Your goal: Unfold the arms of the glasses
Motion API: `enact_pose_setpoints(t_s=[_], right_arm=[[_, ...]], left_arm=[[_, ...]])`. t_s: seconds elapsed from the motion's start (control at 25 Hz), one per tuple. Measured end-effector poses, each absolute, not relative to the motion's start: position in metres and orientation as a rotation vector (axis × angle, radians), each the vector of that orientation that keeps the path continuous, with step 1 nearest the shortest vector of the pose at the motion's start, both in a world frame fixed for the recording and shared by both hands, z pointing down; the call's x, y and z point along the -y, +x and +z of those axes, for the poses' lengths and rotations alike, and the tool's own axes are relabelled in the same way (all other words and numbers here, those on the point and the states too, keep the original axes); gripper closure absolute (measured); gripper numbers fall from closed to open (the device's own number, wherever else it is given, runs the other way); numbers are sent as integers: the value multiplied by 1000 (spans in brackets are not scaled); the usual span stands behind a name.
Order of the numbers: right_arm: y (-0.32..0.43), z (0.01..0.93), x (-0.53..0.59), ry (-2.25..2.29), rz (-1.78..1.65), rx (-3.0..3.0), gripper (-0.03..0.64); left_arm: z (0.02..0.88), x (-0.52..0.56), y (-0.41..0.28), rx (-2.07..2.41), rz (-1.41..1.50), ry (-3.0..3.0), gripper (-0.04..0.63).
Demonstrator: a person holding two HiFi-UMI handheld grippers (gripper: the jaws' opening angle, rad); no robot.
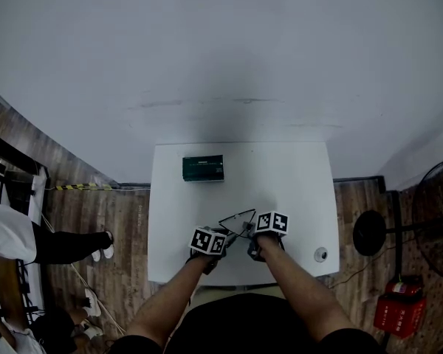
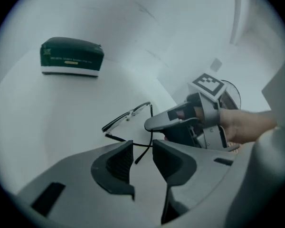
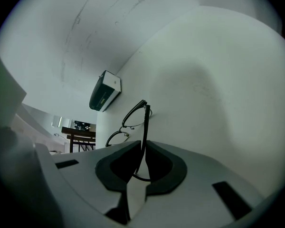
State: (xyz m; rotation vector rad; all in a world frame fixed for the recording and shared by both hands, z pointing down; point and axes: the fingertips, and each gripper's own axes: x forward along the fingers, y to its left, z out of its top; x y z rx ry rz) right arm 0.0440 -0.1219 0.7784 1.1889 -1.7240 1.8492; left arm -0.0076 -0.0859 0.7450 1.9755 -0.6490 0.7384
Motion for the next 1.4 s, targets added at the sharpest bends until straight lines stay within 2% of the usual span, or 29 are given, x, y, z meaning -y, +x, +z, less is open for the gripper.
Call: enact_pose_setpoints(t_s=[0.28,0.64,0.8,1.04,1.4], right_arm=[[45,777,120,1194,1840,1728,586],[41,777,113,1167,1833,1733,586],[44,778,111,1142,1784,1742,581],[56,778,110,1075,1695,1740,581],[67,778,104,909,1618,1745,584]], left_arm=[[745,102,-26,927,719,1824,485],[768,103,-19,955,606,1677,457],[773,106,-20,911,679,1683,460],[773,105,-24,791,793,1693,500],[774,105,-28,658,979,1765,503]])
